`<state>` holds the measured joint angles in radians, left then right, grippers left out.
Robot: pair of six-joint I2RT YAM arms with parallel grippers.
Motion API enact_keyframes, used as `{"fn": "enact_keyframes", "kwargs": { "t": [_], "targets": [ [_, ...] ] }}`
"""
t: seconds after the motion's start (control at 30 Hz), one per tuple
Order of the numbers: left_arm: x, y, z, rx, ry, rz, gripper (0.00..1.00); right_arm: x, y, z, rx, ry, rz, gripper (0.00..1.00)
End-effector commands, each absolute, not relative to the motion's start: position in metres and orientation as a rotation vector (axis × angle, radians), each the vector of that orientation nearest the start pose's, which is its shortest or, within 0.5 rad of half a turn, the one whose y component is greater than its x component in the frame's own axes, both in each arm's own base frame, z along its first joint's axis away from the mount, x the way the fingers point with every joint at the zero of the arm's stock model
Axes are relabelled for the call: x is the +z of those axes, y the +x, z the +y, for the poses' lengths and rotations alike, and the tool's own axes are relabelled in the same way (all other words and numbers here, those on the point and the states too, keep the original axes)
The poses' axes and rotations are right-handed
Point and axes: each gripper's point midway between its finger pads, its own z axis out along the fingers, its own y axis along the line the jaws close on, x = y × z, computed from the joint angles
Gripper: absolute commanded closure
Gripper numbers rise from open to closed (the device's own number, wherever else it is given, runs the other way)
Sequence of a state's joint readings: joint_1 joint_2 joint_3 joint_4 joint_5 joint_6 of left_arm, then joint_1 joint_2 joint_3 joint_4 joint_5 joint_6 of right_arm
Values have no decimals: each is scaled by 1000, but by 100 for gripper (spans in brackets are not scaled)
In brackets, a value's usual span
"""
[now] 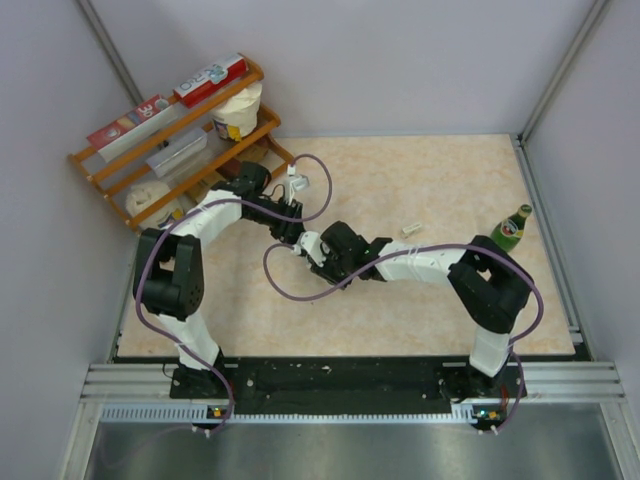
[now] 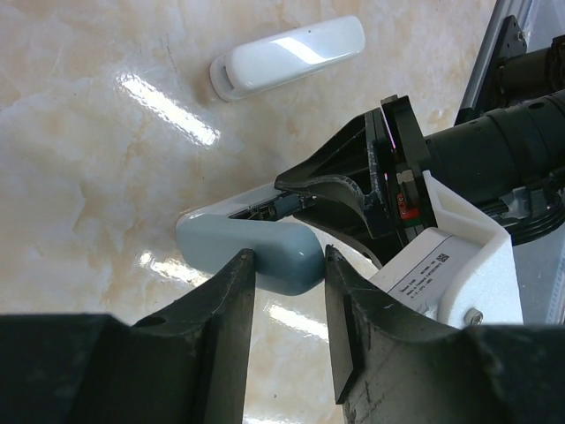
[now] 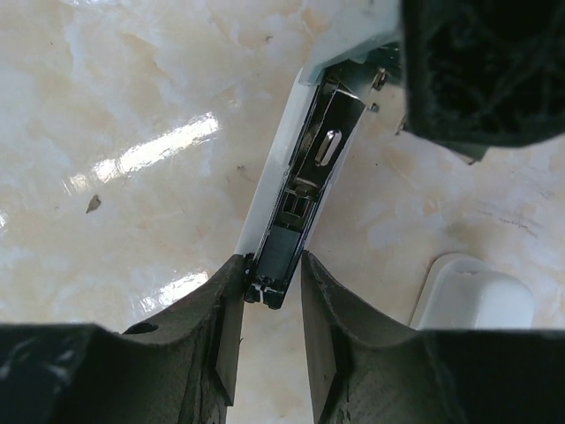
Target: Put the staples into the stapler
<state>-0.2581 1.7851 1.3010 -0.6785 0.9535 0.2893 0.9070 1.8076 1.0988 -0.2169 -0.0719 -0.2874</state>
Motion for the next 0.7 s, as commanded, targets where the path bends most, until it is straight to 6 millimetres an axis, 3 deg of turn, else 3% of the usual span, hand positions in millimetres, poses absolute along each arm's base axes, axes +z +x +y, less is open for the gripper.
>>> {"fn": "enact_keyframes", "kwargs": {
  "t": [0.0, 0.67],
  "targets": [
    [130, 296, -237, -1364, 960, 2263, 60, 33, 272, 331, 282, -1445, 2027, 69],
    [134, 293, -240, -1379, 1001, 2246, 55, 37, 276, 328, 344, -1412, 2027, 69]
  ]
}}
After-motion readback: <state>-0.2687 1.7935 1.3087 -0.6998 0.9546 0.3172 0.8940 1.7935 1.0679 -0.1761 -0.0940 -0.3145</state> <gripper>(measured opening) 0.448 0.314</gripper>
